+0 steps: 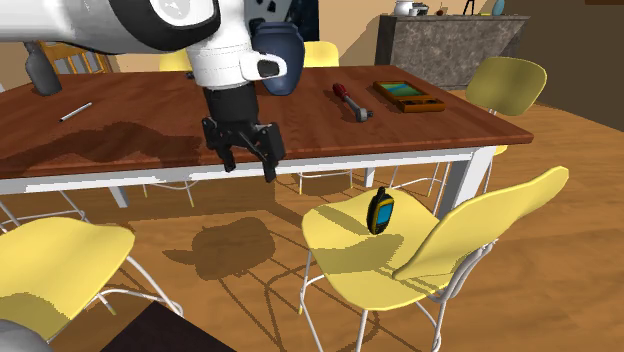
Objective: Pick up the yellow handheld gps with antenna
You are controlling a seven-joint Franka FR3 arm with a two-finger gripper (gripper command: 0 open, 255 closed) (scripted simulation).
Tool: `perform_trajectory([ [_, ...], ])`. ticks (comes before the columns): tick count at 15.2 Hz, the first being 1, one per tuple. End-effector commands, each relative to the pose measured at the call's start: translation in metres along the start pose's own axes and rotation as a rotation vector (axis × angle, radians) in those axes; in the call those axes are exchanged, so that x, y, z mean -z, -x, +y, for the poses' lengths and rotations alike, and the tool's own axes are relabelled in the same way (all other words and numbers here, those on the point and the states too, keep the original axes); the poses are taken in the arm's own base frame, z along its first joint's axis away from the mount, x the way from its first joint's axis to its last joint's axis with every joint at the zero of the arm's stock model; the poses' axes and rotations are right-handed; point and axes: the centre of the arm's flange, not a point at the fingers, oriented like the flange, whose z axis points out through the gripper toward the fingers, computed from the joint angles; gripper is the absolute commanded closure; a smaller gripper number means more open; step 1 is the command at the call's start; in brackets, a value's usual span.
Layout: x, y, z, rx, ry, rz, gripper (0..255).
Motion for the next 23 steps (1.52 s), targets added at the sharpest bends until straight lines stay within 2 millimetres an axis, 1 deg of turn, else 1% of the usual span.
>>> perform_trajectory([
  [1, -0.009, -0.019, 0.013, -0.031, -0.016, 0.004, 0],
  [12, -0.063, -0.126, 0.104, -0.200, -0.106, 0.020, 0],
  [18, -0.095, -0.177, 0.159, -0.292, -0.155, 0.028, 0],
  [23, -0.124, -0.217, 0.207, -0.368, -0.196, 0.036, 0],
])
